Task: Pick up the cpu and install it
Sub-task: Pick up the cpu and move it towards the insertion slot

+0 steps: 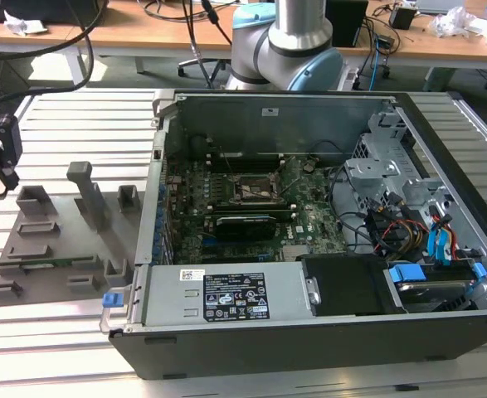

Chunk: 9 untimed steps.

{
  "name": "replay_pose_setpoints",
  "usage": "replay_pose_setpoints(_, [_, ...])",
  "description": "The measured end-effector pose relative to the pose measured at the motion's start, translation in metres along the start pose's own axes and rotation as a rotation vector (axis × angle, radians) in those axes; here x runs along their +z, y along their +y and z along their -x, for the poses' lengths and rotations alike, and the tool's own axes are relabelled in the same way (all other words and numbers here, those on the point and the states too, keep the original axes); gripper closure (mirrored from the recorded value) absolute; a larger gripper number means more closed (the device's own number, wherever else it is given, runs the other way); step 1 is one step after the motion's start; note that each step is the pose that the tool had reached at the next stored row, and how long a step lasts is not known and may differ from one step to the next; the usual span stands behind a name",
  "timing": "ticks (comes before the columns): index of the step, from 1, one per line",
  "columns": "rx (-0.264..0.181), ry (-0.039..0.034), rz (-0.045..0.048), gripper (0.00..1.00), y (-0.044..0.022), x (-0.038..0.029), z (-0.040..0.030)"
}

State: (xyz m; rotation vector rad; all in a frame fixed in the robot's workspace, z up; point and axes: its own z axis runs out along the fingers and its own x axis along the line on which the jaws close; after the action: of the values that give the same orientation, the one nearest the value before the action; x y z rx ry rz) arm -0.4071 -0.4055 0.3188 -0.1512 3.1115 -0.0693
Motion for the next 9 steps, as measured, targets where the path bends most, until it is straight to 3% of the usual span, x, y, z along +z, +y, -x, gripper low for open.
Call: replay_pose_setpoints(9, [0.0,0.0,0.0,0.45,-0.0011,-0.0235,0.0006])
